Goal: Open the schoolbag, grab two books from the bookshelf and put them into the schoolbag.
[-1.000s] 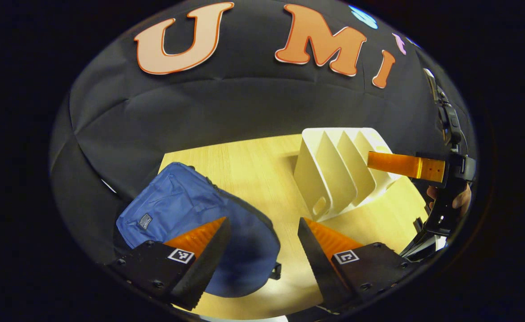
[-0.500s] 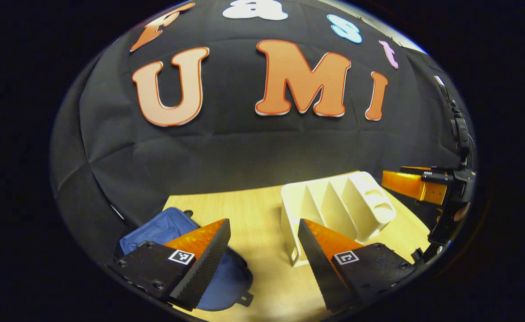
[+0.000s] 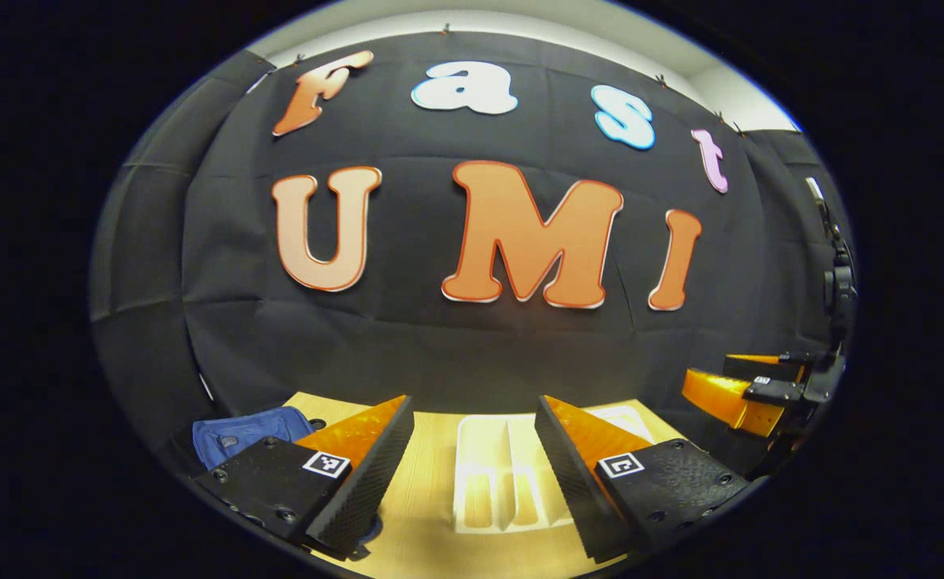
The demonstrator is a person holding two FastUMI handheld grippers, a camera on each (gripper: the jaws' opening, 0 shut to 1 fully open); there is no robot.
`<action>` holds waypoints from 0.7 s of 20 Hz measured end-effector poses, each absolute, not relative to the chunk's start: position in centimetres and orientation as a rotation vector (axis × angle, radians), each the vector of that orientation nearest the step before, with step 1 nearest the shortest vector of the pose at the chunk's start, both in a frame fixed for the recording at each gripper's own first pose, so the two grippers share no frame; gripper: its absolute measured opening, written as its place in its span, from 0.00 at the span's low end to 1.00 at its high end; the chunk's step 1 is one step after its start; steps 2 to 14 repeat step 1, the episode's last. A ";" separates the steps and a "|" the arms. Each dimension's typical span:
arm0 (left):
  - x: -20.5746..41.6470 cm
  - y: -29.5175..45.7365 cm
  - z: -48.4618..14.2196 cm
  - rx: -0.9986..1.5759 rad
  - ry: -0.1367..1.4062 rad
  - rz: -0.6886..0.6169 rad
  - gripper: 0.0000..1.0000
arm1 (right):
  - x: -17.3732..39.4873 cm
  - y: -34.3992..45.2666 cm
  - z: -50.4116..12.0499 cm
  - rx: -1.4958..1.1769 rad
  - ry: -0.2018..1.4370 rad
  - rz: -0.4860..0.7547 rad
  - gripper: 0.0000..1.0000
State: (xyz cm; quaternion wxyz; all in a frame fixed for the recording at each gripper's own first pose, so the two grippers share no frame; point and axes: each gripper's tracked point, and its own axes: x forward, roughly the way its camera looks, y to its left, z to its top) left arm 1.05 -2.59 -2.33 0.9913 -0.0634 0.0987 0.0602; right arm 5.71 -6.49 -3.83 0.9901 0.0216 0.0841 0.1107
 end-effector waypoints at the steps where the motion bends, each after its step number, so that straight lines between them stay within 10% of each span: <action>1: 0.7 -2.8 -1.4 -0.135 0.148 0.143 0.96 | 5.5 -6.8 -3.9 0.038 0.164 0.235 0.97; 14: 0.7 -2.8 -1.4 -0.135 0.148 0.143 0.96 | 5.5 -6.8 -3.9 0.038 0.164 0.235 0.97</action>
